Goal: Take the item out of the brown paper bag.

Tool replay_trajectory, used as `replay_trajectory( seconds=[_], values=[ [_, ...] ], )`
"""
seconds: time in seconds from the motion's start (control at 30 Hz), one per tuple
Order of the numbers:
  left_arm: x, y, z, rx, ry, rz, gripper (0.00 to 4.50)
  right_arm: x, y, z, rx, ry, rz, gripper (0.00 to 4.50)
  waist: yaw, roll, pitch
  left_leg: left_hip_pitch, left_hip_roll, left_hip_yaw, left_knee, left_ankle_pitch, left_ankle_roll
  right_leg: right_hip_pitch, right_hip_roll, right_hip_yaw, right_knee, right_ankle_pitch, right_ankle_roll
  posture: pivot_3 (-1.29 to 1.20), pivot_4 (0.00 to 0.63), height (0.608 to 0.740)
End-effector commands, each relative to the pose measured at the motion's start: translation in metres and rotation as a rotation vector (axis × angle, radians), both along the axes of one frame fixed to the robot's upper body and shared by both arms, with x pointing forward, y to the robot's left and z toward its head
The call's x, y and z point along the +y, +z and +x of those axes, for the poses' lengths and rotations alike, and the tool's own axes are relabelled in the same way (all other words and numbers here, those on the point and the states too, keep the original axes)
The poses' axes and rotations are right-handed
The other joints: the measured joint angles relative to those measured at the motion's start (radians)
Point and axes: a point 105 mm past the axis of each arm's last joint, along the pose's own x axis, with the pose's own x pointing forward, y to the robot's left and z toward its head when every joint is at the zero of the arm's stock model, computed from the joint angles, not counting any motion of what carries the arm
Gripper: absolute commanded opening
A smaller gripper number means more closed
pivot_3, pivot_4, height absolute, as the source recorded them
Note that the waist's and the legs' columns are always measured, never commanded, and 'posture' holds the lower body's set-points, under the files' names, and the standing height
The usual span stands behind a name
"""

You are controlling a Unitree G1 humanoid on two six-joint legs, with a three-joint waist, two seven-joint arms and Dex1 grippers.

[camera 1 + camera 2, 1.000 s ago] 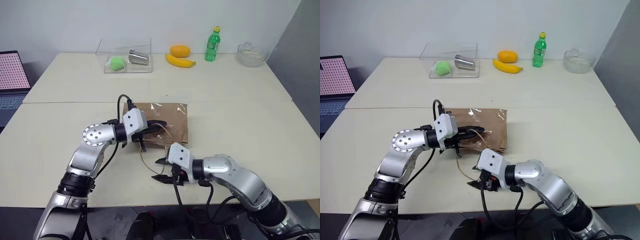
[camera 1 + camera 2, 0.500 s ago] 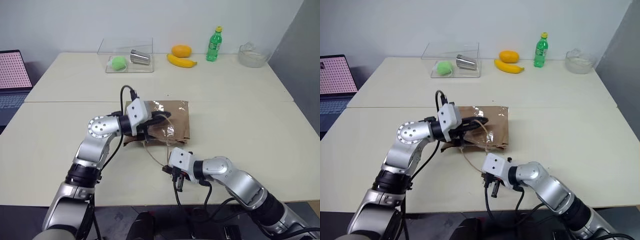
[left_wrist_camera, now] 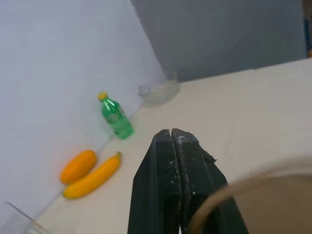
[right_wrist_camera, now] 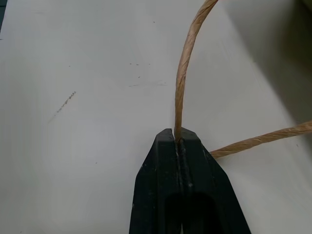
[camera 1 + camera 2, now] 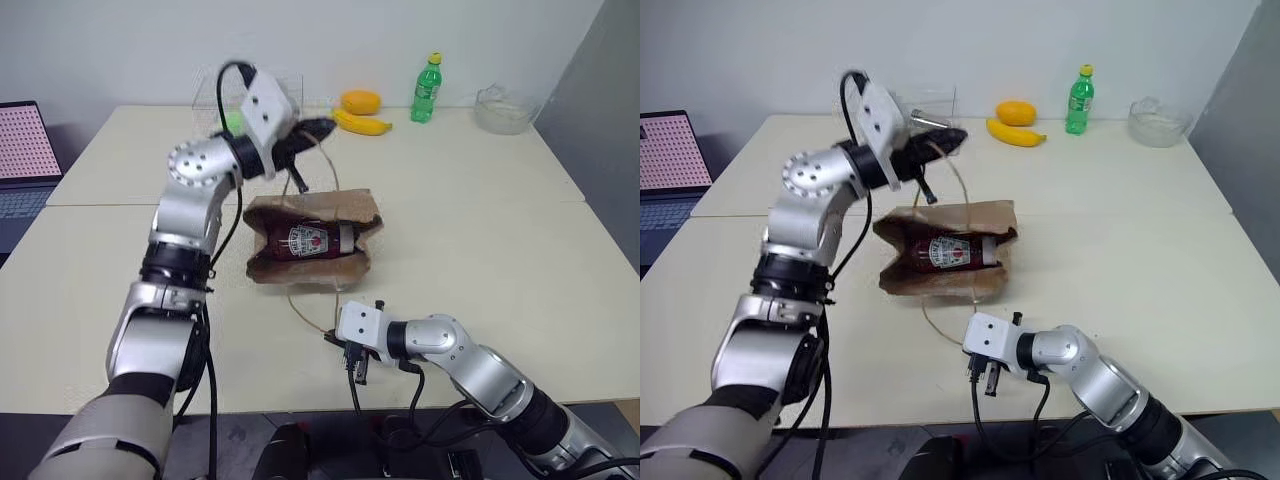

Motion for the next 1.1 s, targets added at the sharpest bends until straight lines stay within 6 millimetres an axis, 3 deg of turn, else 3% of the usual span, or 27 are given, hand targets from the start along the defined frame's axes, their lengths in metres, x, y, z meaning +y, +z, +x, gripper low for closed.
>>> replay_trajectory(
  seconds=[0.03,0.17,0.27,0.57,0.77,1.0,1.1],
  values=[
    [0.004,0.019,-0.002,-0.057,0.001,-0.037,0.0,-0.01,-0.016,0.005,0.021,-0.041,-0.058,0.02,-0.001,0.0,0.0,0.0,0.0,0.0,0.0,0.0,0.0,0.0,0.0,0.0,0.0,0.0,0.0,0.0,0.15,0.74],
    [0.003,0.018,-0.009,-0.045,-0.051,-0.043,0.0,-0.009,-0.007,0.013,-0.014,-0.066,-0.009,0.02,-0.006,0.0,0.0,0.0,0.0,0.0,0.0,0.0,0.0,0.0,0.0,0.0,0.0,0.0,0.0,0.0,0.15,0.74],
    [0.002,0.015,-0.023,-0.001,-0.144,-0.036,0.0,-0.008,0.01,0.024,-0.071,-0.118,0.062,0.57,-0.01,0.0,0.0,0.0,0.0,0.0,0.0,0.0,0.0,0.0,0.0,0.0,0.001,0.0,0.0,0.0,0.15,0.74],
    [-0.003,0.008,-0.053,0.096,-0.277,-0.015,0.0,-0.018,0.05,0.025,-0.172,-0.15,0.134,3.64,-0.015,0.0,0.0,-0.001,0.0,-0.001,0.0,0.0,0.0,-0.001,0.0,0.0,0.001,0.0,0.0,0.0,0.15,0.74],
    [-0.008,0.008,-0.063,0.123,-0.313,-0.016,0.0,-0.029,0.087,0.009,-0.178,-0.132,0.232,3.64,-0.015,0.0,0.0,-0.001,0.0,-0.001,0.0,0.0,0.0,-0.001,0.0,0.0,0.001,0.0,0.0,0.0,0.15,0.74],
    [-0.009,0.0,-0.072,0.162,-0.339,-0.005,0.0,-0.067,0.076,-0.025,-0.041,-0.035,0.111,3.64,-0.011,0.0,0.0,-0.002,0.0,0.0,0.0,0.0,0.0,0.0,0.0,0.0,0.0,0.0,0.0,0.0,0.15,0.74],
    [-0.01,-0.002,-0.074,0.173,-0.348,-0.003,0.0,-0.077,0.089,-0.032,-0.008,-0.016,0.135,3.64,-0.015,0.0,0.0,-0.001,0.0,0.0,0.0,0.0,0.0,0.0,0.0,0.0,0.001,0.0,0.0,0.0,0.15,0.74]
  ],
)
